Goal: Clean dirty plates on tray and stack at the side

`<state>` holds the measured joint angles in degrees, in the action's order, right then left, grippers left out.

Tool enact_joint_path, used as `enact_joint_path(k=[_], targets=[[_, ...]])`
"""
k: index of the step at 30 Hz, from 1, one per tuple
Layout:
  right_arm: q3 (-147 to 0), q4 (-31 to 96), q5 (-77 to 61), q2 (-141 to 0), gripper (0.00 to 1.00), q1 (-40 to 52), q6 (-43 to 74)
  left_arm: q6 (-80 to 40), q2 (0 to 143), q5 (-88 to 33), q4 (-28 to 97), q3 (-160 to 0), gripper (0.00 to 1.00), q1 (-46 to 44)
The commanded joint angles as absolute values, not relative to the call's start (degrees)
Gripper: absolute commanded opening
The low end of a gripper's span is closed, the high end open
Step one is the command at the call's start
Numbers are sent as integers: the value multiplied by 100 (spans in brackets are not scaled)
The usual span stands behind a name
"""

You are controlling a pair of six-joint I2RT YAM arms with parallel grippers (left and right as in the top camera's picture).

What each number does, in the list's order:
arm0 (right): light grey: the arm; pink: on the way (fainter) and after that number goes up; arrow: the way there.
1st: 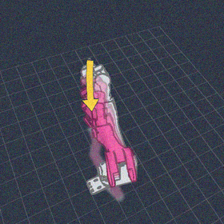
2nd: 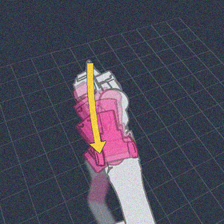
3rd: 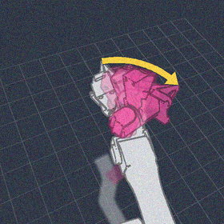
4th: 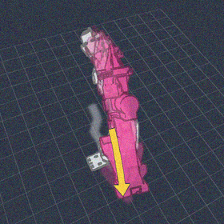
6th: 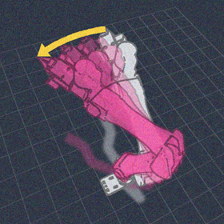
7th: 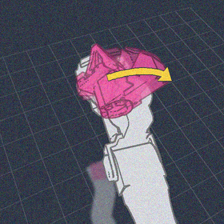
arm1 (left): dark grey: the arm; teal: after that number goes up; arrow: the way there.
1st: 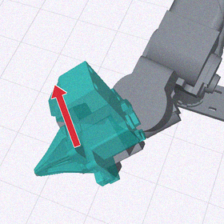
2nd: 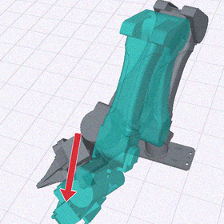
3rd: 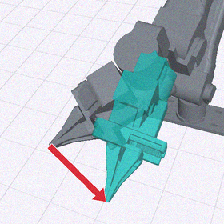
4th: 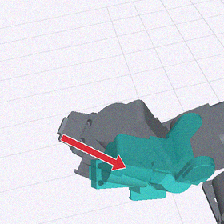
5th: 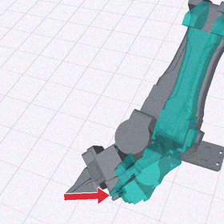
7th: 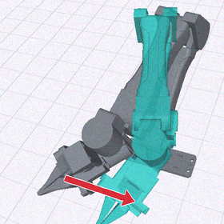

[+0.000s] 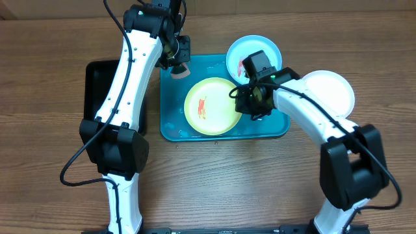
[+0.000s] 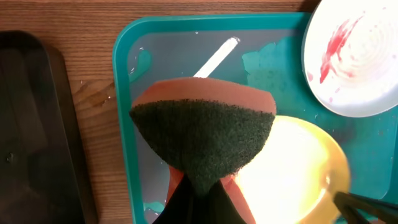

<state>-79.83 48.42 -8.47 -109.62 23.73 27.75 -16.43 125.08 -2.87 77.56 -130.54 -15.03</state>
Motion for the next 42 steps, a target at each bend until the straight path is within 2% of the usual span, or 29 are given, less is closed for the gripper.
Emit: enact_joint_path(k=[1,8,13,17,21,22,25,30,37,42], targets=[[-8108,4681,-788,-11310,4,2502,3061,-1693,12525,-237,7734,-13021,4,-1546],[-8108,4180,-1229,-11686,5,2604,3326,-1695,12525,-237,7734,-13021,4,-1546],[-8108,3920,-1227,-11695,25,2550,3310,-1695,12525,-244,7760,-12945,4,-1546],[-8108,3931,-1232,-11695,31,2467,3299,-1636,12532,-261,7778,-12648,4,-1546],[-8108,3994,-1275,-11767,30,2464,3236,-1249,12532,-548,7710,-12138,4,-1553],[-8108,3992,-1358,-11793,26,2469,3175,-1085,12532,-711,7679,-12020,4,-1557],[-8108,3988,-1470,-11909,4,2469,3153,-591,12532,-1188,7518,-11660,4,-1579],[-8108,3870,-1546,-11931,4,2469,3153,-320,12532,-1286,7312,-11279,4,-1682],[-8108,3795,-1557,-11931,4,2469,3148,-340,12532,-504,6914,-10685,4,-1767],[-8108,3795,-1557,-11931,4,2469,3148,-377,12532,-97,6158,-9944,4,-1772]])
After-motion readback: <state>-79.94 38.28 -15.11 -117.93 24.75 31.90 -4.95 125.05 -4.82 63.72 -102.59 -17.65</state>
